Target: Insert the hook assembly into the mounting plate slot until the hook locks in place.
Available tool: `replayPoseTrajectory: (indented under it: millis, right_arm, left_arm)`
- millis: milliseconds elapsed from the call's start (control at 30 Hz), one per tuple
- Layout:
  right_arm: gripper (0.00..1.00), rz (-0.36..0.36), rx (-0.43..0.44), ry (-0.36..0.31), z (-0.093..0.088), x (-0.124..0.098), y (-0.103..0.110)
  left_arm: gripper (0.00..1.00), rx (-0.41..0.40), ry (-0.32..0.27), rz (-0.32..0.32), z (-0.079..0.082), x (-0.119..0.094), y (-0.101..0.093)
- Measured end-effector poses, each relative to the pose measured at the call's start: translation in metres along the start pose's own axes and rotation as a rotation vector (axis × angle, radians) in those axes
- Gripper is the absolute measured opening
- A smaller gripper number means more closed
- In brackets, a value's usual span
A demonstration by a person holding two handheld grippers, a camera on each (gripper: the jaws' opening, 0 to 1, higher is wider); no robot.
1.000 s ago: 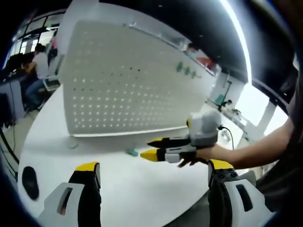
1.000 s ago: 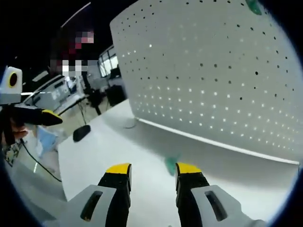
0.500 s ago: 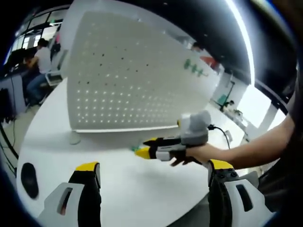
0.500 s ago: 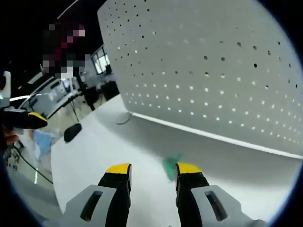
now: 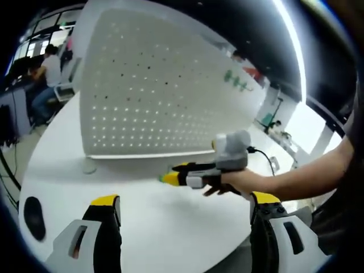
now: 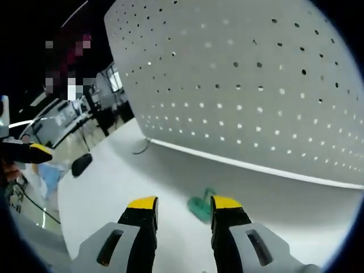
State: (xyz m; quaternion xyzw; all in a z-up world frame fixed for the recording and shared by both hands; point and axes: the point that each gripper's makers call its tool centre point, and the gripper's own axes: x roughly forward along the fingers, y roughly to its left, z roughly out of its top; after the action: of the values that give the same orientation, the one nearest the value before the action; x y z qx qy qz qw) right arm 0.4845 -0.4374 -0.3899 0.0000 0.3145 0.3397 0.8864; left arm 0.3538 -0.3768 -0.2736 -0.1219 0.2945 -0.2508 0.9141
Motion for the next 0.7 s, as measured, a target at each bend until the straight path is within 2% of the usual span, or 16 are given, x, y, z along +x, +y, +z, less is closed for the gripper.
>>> replayPoseTrajectory:
  millis: [100,267,467,567,700]
  right_arm:
    - [0.36,-0.004,0.030,-0.007,0.004,0.004,-0.002]
    - [0.33,-0.008,0.026,0.001,0.010,0.014,-0.005]
    - [0.21,-0.037,0.041,-0.002,0.018,0.023,-0.014]
    - [0.14,-0.043,0.004,0.023,0.016,0.028,-0.016]
    - [0.10,-0.072,-0.004,0.036,0.018,0.034,-0.024]
  left_arm:
    - [0.95,-0.003,0.003,0.003,-0.002,0.000,0.001]
    - [0.95,-0.010,0.005,0.010,-0.003,-0.002,0.003]
    - [0.95,-0.013,0.009,0.018,-0.003,-0.002,0.007]
    - [0.95,-0.014,0.009,0.019,-0.003,-0.001,0.007]
    - [0.95,-0.013,0.009,0.019,-0.002,-0.001,0.008]
